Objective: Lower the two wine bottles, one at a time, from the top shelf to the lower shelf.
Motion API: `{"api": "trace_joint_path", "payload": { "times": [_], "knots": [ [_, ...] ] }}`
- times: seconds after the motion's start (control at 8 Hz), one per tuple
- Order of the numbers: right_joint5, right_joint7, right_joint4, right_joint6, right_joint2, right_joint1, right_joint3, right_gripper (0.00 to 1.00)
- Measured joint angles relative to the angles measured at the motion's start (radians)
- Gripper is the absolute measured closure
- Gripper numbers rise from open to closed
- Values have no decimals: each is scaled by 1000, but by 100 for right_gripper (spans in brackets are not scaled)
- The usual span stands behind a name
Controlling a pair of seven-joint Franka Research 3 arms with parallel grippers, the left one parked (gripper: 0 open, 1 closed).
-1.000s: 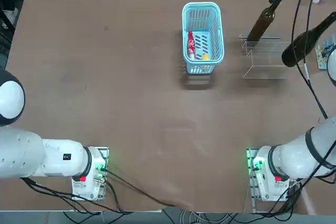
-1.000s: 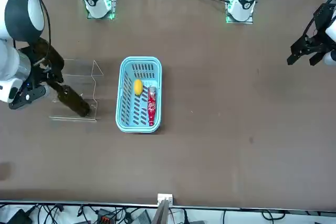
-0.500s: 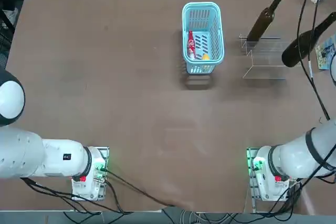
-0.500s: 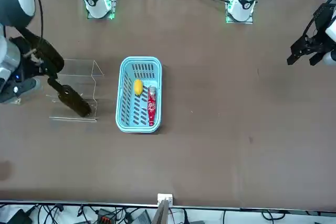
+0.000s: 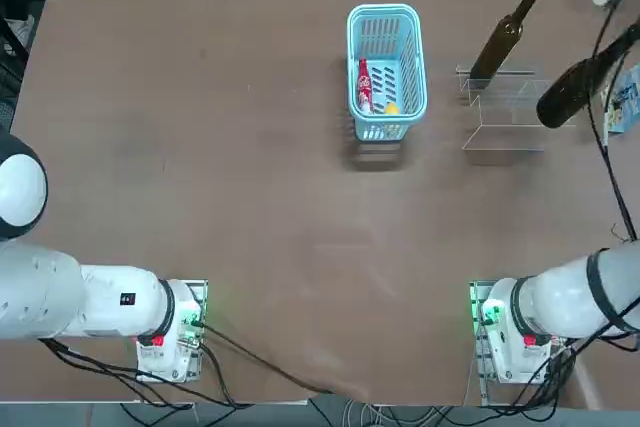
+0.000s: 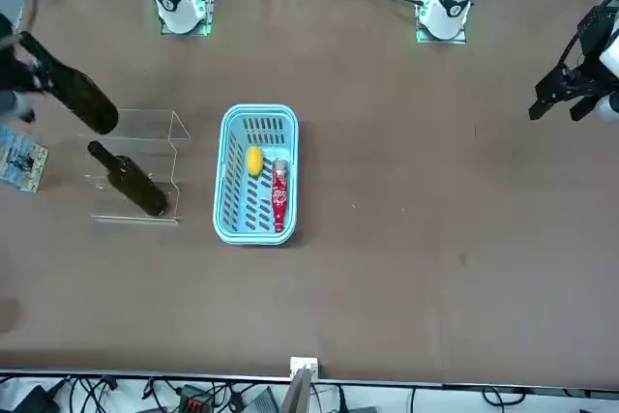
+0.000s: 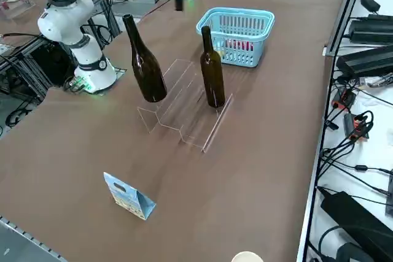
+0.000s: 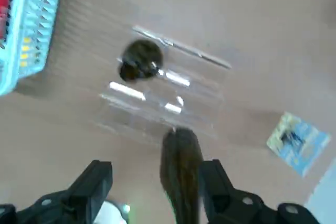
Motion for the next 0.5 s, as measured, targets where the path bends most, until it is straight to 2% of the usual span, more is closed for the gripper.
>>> {"api": "trace_joint_path", "payload": {
  "times": [0.25,0.5],
  "knots": [
    [-32,-3,-105,-2,-92,-13,-22,0],
    [-38,-34,-190,-1,-141,-20,-66,0]
  ]
}}
